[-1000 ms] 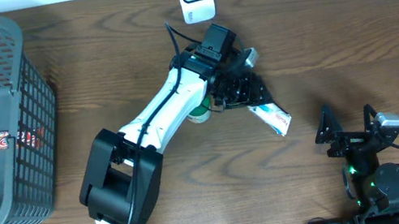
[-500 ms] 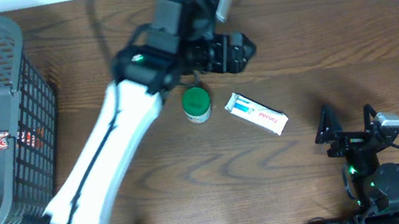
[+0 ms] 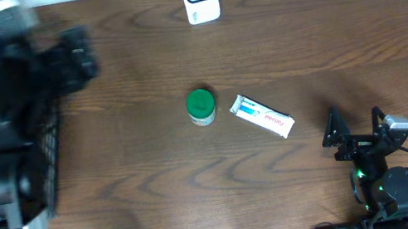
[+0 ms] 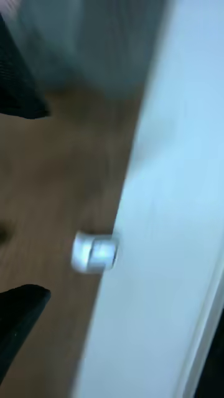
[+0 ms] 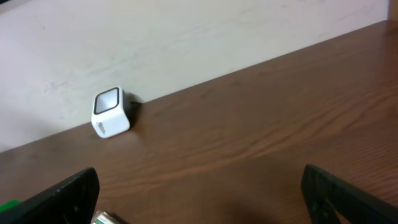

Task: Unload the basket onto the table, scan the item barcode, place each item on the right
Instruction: 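Reach the left gripper into the basket and grasp the orange snack pack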

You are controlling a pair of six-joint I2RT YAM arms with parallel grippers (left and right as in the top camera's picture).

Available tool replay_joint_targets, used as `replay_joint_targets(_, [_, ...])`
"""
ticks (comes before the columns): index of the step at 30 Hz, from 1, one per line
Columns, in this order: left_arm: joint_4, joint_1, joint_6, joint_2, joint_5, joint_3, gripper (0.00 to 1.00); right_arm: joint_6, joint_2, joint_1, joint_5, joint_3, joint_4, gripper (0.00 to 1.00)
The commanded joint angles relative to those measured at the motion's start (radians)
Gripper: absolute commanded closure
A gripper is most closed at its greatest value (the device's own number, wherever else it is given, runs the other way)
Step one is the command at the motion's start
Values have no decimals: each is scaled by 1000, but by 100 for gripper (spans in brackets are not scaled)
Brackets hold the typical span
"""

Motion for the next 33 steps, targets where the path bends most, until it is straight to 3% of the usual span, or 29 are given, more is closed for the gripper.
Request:
replay_joint_targets(1, [-39, 193, -121, 18, -67, 10, 14, -12, -5, -11, 3, -1, -4, 1])
replay_joint_targets(6, [-93, 461, -322, 49, -66, 10, 14, -12, -5, -11, 3, -1, -4, 1])
replay_joint_targets(10, [-121, 560, -344, 111, -67, 7, 14, -12, -5, -11, 3, -1, -4, 1])
replay_joint_targets(18, [-153, 627, -378, 347, -71, 7, 14, -12, -5, -11, 3, -1, -4, 1])
replay_joint_targets(21, [-149, 639, -481, 432, -94, 7, 15, -12, -5, -11, 3, -1, -4, 1])
replay_joint_targets(28, [-149, 638, -784, 591, -297, 7, 14, -12, -5, -11, 3, -1, -4, 1])
replay_joint_targets(33, [-90, 638, -841, 678, -344, 7, 14, -12, -5, -11, 3, -1, -4, 1])
